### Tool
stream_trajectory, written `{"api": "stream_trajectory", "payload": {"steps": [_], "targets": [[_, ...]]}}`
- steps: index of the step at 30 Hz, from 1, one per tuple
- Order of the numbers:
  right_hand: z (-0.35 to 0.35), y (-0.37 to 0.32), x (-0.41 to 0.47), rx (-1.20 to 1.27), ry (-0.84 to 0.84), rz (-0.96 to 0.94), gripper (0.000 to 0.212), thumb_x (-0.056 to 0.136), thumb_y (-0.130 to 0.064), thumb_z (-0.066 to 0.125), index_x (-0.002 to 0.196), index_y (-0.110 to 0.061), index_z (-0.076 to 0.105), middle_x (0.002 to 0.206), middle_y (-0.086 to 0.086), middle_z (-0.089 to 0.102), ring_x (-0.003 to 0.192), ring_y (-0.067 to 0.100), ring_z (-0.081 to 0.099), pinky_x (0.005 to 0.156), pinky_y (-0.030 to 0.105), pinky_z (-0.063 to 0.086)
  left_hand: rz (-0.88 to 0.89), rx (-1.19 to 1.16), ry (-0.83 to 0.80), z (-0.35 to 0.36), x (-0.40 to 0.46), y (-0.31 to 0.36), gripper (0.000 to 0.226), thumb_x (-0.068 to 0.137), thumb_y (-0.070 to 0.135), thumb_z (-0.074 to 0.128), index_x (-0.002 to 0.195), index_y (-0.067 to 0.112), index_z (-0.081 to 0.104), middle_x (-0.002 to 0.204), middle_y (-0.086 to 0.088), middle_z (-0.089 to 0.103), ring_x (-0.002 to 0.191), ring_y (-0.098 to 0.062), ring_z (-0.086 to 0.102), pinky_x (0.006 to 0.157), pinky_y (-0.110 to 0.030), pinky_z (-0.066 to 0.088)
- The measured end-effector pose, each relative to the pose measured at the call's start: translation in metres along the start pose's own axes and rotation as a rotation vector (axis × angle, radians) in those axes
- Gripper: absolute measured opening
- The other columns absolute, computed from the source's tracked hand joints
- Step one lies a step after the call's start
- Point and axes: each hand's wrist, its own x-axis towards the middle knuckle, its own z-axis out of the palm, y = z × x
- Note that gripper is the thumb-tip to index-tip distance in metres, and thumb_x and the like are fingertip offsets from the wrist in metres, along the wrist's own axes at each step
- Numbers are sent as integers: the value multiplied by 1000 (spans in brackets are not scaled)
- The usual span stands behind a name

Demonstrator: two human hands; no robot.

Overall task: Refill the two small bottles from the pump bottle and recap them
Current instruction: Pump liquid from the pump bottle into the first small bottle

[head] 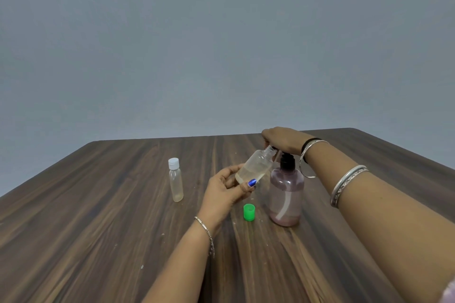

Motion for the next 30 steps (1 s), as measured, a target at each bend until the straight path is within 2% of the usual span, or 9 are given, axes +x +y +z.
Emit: {"api": "stream_trajectory", "payload": {"steps": [2, 6, 9, 12, 15, 19, 22, 30], "targets": [[2, 0, 0, -7, -9, -8, 20, 92, -12, 28, 78, -7, 41, 76, 13, 64, 67, 24, 46, 66, 30, 34, 0, 16, 3, -1, 0, 0, 34, 78, -5, 65, 103, 18, 59, 90, 1, 73, 81, -18, 69, 74, -27, 56], [6, 4, 0, -10, 27, 9, 28, 92, -13, 29, 66, -12, 40, 61, 4, 53, 55, 17, 39, 56, 26, 28, -4, 25, 2, -2, 0, -2, 34, 79, -7, 64, 102, 17, 59, 88, 1, 73, 80, -18, 67, 72, -26, 57], [7, 5, 1, 2, 34, 7, 28, 91, -15, 29, 66, -13, 40, 61, 4, 54, 54, 18, 41, 56, 27, 29, 3, 25, -5, -1, -1, -2, 34, 79, -9, 62, 102, 16, 59, 89, 0, 72, 77, -15, 68, 69, -24, 57], [3, 4, -2, 89, 4, 17, 24, 90, -21, 29, 73, -11, 45, 65, 8, 62, 59, 21, 47, 61, 28, 35, 4, 15, -7, -1, -1, -1, 33, 79, -9, 62, 102, 16, 59, 91, -2, 71, 75, -13, 68, 67, -22, 57], [-2, 1, -5, 76, -15, 31, 26, 91, -22, 29, 83, -8, 49, 65, 8, 61, 58, 19, 45, 56, 27, 31, -5, 10, -7, 0, 0, -3, 35, 80, -9, 62, 107, 12, 57, 94, -5, 71, 75, -14, 68, 67, -22, 57], [-1, 1, -2, 74, -23, 38, 24, 90, -23, 30, 89, -8, 49, 62, 6, 62, 64, 22, 45, 59, 28, 32, 6, 9, -14, 0, 2, -2, 33, 79, -7, 64, 102, 16, 60, 87, 1, 73, 79, -18, 68, 72, -26, 57], [2, 1, -1, 71, -21, 36, 23, 91, -21, 31, 81, -10, 48, 58, 4, 61, 64, 22, 46, 61, 28, 32, 7, -1, -9, -1, 2, -2, 33, 79, -7, 63, 102, 16, 59, 88, 1, 73, 81, -19, 68, 73, -26, 56], [6, 2, -3, -1, 26, 8, 29, 94, -17, 29, 69, -12, 43, 65, 3, 54, 58, 16, 41, 56, 27, 28, -8, -8, -12, -1, -1, -3, 34, 79, -7, 63, 106, 13, 58, 90, -1, 72, 77, -16, 68, 71, -23, 57]]}}
